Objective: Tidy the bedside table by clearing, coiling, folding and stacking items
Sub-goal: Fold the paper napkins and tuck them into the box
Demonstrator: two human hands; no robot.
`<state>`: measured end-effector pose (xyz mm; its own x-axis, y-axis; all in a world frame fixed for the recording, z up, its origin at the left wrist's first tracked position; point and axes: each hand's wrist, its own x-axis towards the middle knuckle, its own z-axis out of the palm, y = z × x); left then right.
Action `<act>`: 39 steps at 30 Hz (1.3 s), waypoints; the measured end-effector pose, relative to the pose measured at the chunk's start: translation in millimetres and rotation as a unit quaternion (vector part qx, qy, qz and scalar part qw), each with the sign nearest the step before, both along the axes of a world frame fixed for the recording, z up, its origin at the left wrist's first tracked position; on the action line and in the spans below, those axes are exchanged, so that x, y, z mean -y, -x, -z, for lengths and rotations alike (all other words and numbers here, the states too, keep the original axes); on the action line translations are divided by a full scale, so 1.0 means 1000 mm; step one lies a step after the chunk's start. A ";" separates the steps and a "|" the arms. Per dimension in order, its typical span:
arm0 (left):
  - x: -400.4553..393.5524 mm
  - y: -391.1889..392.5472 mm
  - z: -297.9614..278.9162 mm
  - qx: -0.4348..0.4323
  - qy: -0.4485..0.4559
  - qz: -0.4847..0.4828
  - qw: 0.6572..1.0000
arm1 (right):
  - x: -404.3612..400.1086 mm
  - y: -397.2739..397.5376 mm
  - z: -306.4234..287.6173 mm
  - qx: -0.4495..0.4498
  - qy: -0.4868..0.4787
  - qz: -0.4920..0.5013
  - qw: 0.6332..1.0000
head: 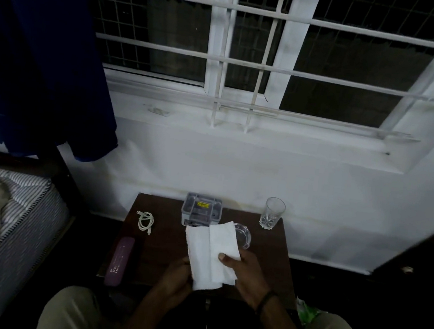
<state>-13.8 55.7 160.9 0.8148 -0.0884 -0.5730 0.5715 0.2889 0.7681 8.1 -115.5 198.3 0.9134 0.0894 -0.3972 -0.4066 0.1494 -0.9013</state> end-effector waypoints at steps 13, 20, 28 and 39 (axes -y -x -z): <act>0.014 -0.008 -0.033 0.163 -0.252 -0.048 0.953 | -0.023 0.010 -0.012 0.142 0.332 0.055 0.931; 0.026 -0.005 -0.049 0.240 -0.396 -0.006 0.886 | -0.036 0.017 -0.022 0.186 0.315 0.011 0.931; 0.028 -0.025 -0.008 0.241 -0.459 0.129 0.845 | -0.040 0.018 -0.011 0.102 0.181 0.030 0.978; 0.030 0.005 -0.063 0.204 -0.355 -0.023 0.912 | -0.022 0.014 0.002 -0.035 0.130 0.086 0.987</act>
